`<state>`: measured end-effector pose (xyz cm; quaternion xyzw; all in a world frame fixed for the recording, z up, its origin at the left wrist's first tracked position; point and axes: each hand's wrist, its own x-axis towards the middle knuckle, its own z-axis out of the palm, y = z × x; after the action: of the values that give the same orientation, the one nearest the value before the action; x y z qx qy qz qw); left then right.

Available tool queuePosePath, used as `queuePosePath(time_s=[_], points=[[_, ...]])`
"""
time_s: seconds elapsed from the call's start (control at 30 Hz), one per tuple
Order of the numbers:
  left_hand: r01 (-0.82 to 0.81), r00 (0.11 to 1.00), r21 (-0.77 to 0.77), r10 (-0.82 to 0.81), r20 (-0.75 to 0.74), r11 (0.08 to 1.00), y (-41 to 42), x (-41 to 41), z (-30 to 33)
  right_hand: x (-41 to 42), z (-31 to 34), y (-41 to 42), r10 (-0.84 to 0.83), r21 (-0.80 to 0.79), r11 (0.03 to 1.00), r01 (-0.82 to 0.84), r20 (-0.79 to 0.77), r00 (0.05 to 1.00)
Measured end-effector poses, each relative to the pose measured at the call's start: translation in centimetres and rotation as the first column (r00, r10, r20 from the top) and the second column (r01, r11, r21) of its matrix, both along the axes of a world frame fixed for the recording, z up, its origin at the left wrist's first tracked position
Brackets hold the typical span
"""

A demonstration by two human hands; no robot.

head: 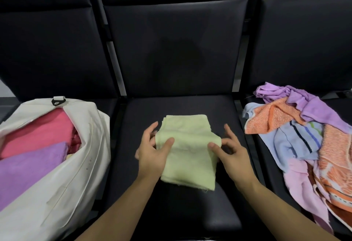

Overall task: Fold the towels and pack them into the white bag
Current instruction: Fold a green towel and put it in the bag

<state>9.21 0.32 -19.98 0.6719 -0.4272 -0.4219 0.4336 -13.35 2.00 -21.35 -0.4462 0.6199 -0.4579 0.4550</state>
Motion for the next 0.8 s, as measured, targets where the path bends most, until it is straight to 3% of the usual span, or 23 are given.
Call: queuePosePath(time_s=[0.1,0.2,0.37,0.53,0.6,0.7,0.8], points=[[0.016,0.998,-0.192,-0.026,-0.053,0.981,0.4,-0.3,2.4,0.3,2.2,0.5,0.046,-0.167,0.985,-0.033,0.075,0.996],[0.030,0.996,-0.327,-0.056,-0.068,0.944,0.9,-0.4,4.7,0.7,4.6,0.8,0.039,-0.272,0.962,-0.032,0.021,0.999],[0.083,0.994,-0.359,-0.100,-0.031,0.930,1.5,-0.2,5.8,0.6,5.3,1.2,0.153,-0.260,0.954,-0.150,-0.008,0.988],[0.187,0.981,-0.178,-0.175,0.082,0.966,0.5,-0.1,2.9,0.7,2.5,0.6,0.103,-0.057,0.993,-0.099,0.069,0.992],[0.234,0.966,-0.014,-0.230,0.120,0.972,0.1,0.5,0.7,0.4,0.6,0.4,0.085,0.086,0.993,-0.081,-0.036,0.996],[0.218,0.884,0.277,-0.310,0.350,0.936,-0.2,1.7,-1.7,-0.5,-2.1,0.4,0.082,0.270,0.963,0.001,-0.297,0.951],[0.050,0.822,0.348,-0.237,0.518,0.936,-0.9,2.9,-2.5,-1.0,-2.5,0.1,0.093,0.316,0.948,0.036,-0.383,0.919]])
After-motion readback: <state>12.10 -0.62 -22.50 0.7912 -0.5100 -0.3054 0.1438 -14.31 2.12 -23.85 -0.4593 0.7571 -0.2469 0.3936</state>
